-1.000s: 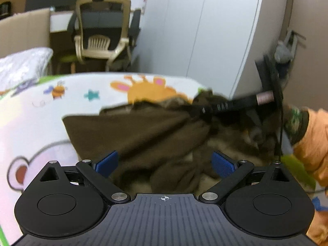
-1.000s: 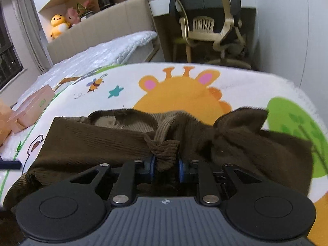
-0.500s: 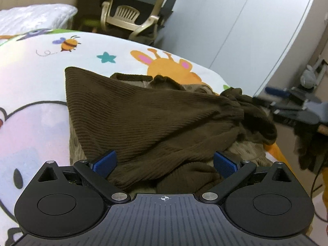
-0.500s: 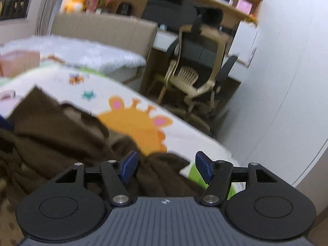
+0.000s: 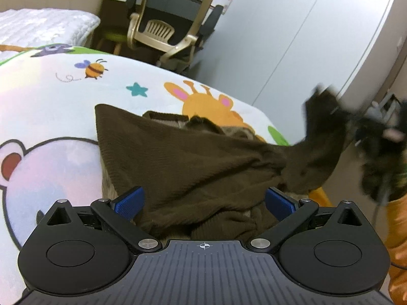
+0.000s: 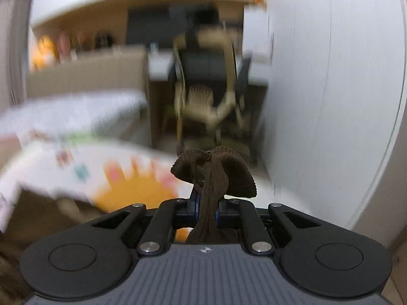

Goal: Fold clothes

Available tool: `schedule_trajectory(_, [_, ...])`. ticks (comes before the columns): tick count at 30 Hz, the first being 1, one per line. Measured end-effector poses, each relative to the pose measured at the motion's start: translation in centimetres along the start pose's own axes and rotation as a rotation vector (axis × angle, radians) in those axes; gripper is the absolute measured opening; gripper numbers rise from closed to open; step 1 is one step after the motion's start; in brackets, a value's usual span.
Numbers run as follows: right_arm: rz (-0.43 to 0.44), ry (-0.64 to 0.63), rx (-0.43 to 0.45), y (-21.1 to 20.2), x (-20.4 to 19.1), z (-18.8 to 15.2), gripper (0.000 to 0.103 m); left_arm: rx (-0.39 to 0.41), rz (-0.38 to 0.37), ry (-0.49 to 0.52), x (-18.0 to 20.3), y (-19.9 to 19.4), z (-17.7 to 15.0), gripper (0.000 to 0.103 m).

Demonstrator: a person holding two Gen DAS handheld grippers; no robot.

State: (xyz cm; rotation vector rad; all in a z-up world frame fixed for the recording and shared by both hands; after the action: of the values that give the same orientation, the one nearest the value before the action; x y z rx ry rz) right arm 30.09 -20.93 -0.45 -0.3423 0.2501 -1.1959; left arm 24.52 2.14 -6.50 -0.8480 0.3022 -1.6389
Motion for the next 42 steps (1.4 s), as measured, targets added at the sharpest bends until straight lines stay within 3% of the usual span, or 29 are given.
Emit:
schedule_trajectory(3, [0.119, -0.054, 0.105, -3.0, -4.4, 4.0, 0.01, 0.011, -0.01, -0.025, -0.4, -0.3, 0.1, 0.103])
schedule_trajectory(7, [0.306, -0.157, 0.14, -3.0, -12.3, 6.4, 0.01, 0.04, 0.004, -0.039, -1.8, -2.1, 0.1, 0.103])
schedule_trajectory(10, [0.409, -0.223, 0.092, -0.4, -18.2, 5.5, 0.01, 0.067, 0.03, -0.058, -3.2, -3.8, 0.0, 0.103])
schedule_trajectory(15, [0.556, -0.266, -0.113, 5.5, -24.8, 0.4, 0.012, 0.088, 0.062, -0.105, -5.6, -5.7, -0.5, 0.103])
schedule_trajectory(17, [0.594, -0.248, -0.186, 6.9, -25.8, -1.6, 0.033, 0.08, 0.072, -0.117, -6.2, -5.7, -0.7, 0.103])
schedule_trajectory(21, [0.637, -0.197, -0.188, 6.2, -24.9, -2.2, 0.054, 0.071, 0.069, -0.124, -6.4, -5.4, -0.3, 0.103])
schedule_trajectory(22, [0.646, -0.173, -0.162, 5.6, -24.0, -1.5, 0.064, 0.068, 0.062, -0.125, -6.3, -5.2, -0.2, 0.103])
schedule_trajectory(25, [0.626, -0.118, -0.06, 3.1, -20.6, 0.5, 0.073, 0.052, 0.039, -0.13, -5.3, -3.9, 0.6, 0.103])
schedule_trajectory(29, [0.485, -0.097, 0.015, 1.0, -14.9, 0.7, 0.08, 0.041, 0.045, -0.113, -3.7, -1.7, 1.8, 0.103])
schedule_trajectory(32, [0.374, -0.064, -0.002, 0.9, -10.9, -1.3, 0.085, 0.027, 0.081, -0.097, -3.0, 0.4, 2.5, 0.103])
schedule_trajectory(37, [0.265, 0.019, -0.093, 1.7, -6.7, -5.9, 0.085, -0.001, 0.168, -0.085, -2.9, 3.3, 3.3, 0.1])
schedule_trajectory(39, [0.246, 0.042, -0.114, 1.8, -5.8, -7.3, 0.085, -0.008, 0.2, -0.09, -3.1, 3.9, 3.4, 0.096])
schedule_trajectory(41, [0.237, 0.06, -0.128, 1.9, -5.3, -8.6, 0.085, -0.01, 0.234, -0.073, -3.0, 4.2, 3.3, 0.072])
schedule_trajectory(42, [0.232, 0.066, -0.133, 2.1, -5.3, -9.0, 0.085, -0.012, 0.251, -0.065, -2.9, 4.4, 3.2, 0.068])
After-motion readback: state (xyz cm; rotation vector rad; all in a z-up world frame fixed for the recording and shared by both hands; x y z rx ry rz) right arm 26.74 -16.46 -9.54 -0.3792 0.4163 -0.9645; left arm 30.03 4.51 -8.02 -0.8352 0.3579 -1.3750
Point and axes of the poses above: each gripper's, at about its wrist camera, not at the fingertips, and y roughly the way its jaws point, x to its right, z to its top, the point moved 5 cm from there along y, roughly the way its jaws point, and after that the axes turned 6 degrees about z, right-handed, at the moved point
